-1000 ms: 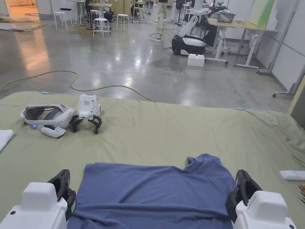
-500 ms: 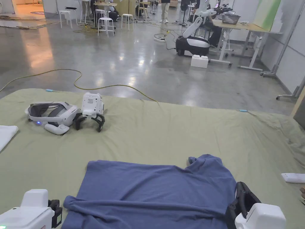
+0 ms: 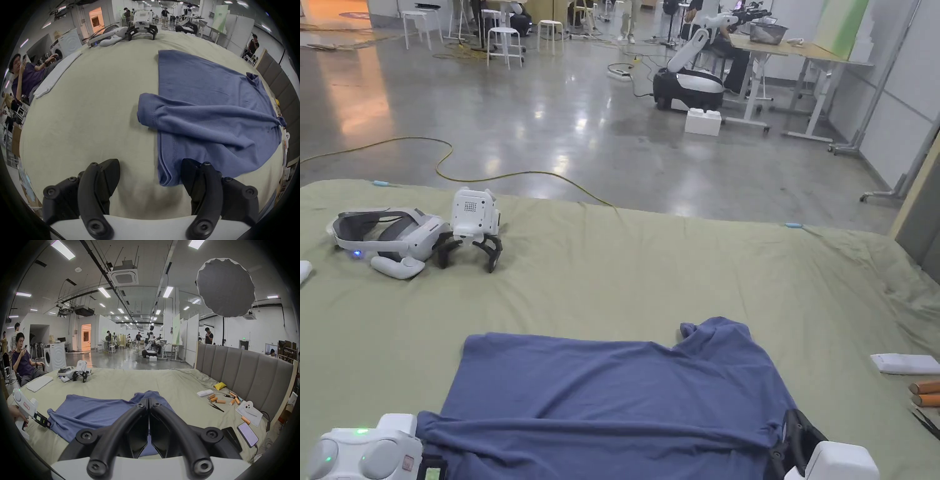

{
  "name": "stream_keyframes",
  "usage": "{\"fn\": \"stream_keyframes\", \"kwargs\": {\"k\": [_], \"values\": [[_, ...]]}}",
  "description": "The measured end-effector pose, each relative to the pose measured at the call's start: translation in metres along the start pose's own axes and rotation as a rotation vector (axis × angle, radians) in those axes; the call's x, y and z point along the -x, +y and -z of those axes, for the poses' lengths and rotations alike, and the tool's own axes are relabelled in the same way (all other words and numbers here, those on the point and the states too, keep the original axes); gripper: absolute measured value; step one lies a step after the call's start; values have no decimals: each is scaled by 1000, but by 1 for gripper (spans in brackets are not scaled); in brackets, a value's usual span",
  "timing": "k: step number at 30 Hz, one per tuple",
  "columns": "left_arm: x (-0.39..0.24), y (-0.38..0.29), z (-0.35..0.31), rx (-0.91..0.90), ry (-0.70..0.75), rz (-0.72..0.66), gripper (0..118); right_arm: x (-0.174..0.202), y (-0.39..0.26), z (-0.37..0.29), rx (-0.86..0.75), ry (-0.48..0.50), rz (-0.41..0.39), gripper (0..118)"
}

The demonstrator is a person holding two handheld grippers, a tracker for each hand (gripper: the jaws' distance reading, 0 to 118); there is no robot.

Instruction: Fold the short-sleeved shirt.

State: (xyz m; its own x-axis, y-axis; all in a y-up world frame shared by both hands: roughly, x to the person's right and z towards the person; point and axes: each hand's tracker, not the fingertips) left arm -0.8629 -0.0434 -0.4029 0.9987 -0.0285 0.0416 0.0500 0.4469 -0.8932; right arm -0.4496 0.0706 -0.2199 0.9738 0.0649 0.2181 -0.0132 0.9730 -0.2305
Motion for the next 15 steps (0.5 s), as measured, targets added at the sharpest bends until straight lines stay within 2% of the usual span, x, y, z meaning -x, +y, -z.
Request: {"fn": "stream_keyframes", "kwargs": {"k": [3,4,7,9,15], "values": [[-19,-4,-16,-22,-4,59,16,-6,-6,5,29,-4,2,0],[-28,-8,-22,-41,0,105,4,-10,-8,9,38,-5,5,0],[-46,-21,-30,-44,-4,160,3,-21,-14,21,67,-13,17,0],[-25,-18,-34,-58,-19,156,1,-33,-17,33,93,-16,20,0],[1,-24,-56,-136,-29,119,1,-76,-47,89,344,-15,-26,0]]}}
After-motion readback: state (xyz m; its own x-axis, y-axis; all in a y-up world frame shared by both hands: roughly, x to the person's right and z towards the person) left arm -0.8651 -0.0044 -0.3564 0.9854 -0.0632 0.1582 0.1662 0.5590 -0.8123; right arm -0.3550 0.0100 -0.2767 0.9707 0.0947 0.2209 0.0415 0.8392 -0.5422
